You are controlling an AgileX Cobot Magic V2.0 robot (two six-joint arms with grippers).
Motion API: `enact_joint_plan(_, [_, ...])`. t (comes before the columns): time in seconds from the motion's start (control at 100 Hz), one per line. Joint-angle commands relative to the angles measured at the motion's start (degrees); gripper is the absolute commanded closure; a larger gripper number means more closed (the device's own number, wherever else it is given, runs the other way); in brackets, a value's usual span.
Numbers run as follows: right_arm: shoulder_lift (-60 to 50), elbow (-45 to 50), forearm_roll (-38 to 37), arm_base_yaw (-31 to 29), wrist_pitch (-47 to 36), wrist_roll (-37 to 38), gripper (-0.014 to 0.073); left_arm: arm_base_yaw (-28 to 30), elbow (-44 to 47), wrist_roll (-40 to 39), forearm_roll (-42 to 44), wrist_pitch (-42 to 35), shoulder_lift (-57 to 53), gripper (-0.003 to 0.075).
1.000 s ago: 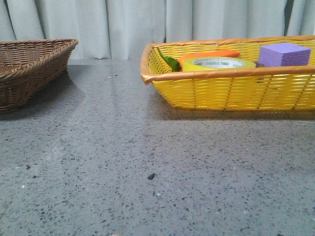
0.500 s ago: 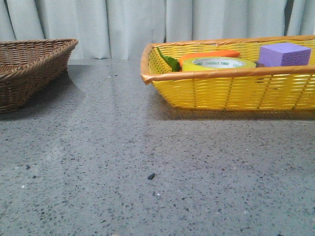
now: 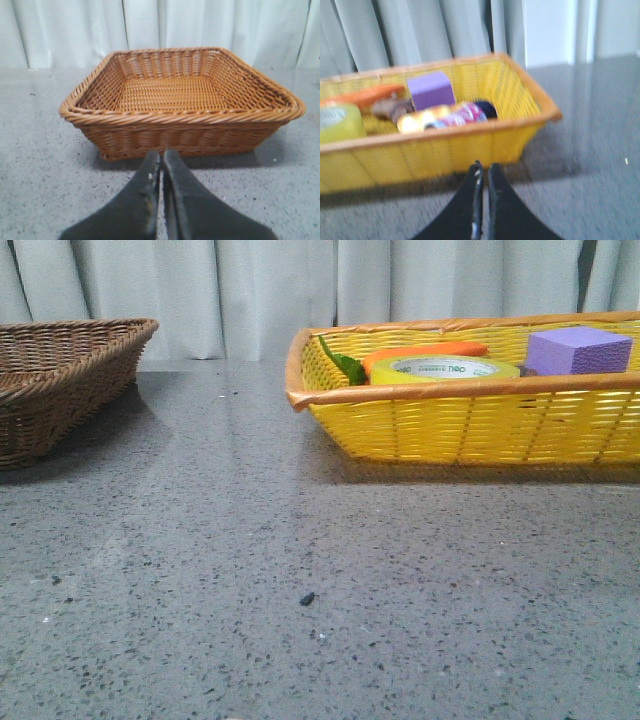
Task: Transfer tape with both arms
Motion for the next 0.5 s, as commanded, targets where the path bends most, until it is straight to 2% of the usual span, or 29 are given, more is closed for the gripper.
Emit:
enact_joint_plan(0.0, [-1.2, 1.2, 0.1, -0.4, -8.6, -0.3, 0.065, 0.1, 0.6, -0.5, -0.6, -6.5, -1.7, 0.0741])
enact_joint_plan(0.29, [0.9, -1.7, 0.1, 0.6, -7.2, -0.3, 0.065, 0.1, -2.2, -0.5, -0.6, -5.7, -0.9, 0.0741])
enact_joint_plan(0.49, [8.1, -9.1, 0.1, 2.9, -1.0, -0.3, 0.065, 0.1, -8.4, -0.5, -0.6, -3.7, 4.1, 0.0741])
